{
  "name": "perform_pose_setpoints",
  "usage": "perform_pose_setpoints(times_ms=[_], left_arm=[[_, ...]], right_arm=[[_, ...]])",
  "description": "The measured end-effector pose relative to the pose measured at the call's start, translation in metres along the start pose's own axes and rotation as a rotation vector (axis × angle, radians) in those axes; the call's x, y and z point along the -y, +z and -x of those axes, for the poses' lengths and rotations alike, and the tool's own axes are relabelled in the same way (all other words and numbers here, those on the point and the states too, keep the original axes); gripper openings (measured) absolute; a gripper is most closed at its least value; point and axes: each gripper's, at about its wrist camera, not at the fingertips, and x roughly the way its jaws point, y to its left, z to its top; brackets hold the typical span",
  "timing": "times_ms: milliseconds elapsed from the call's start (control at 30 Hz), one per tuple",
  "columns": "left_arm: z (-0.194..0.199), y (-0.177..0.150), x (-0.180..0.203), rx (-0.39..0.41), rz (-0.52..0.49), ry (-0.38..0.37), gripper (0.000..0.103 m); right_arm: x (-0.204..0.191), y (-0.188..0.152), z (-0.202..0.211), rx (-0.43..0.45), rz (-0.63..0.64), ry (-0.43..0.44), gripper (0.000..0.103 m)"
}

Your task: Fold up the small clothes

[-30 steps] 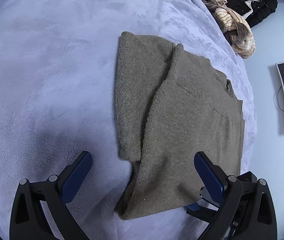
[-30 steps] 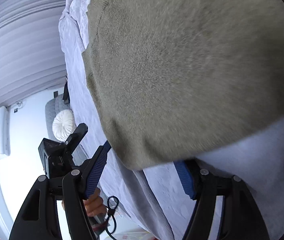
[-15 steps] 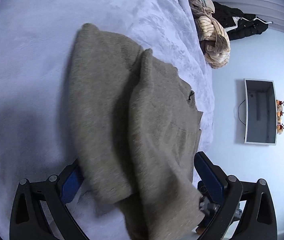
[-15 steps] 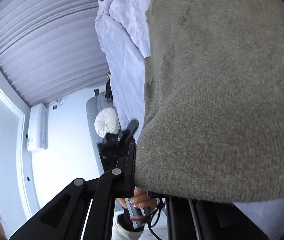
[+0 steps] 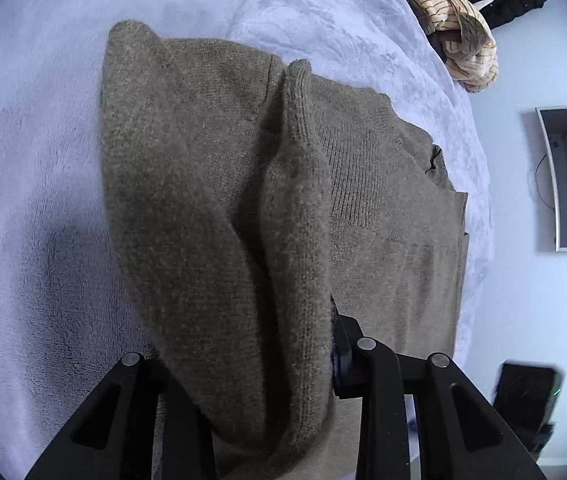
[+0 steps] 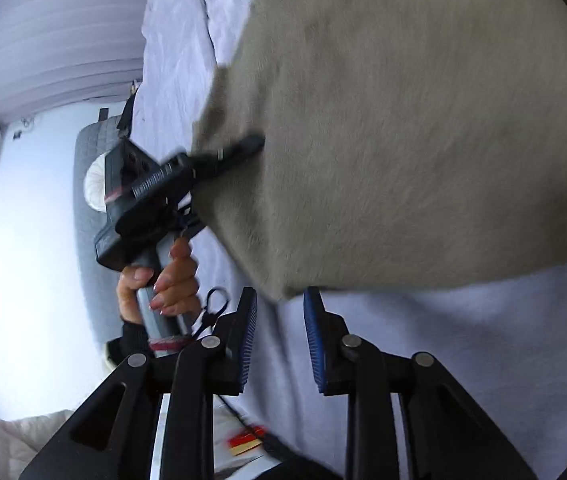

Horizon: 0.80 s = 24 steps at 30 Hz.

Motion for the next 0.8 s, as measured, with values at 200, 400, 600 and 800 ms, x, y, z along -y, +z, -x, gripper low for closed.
perform_pose_setpoints(times_ms=[200,400,600,800], left_arm=[[0.003,-0.007,0.018,0.056,-0.086,0.104,0.023],[0.028,-0.012,0.051,0.127,-0.130,0.099,0.018],[0.039,-0.009,0.140,0.172,-0.269,0.060,0.018],[-0.020,-0.021,0.253,0.113,-0.503,0.099,0.018]], right_arm=[[0.004,0.067,0.007,0.156,0.083,-0.256,0.011],[0.014,0.076,-0.039,0.076,0.152,-0.391,0.007],[0.025,0.071,0.008,0.084,0.123,-0.218,0.009],[0.065,0.075,0.089,0.224,0.031,-0.087,0.012]])
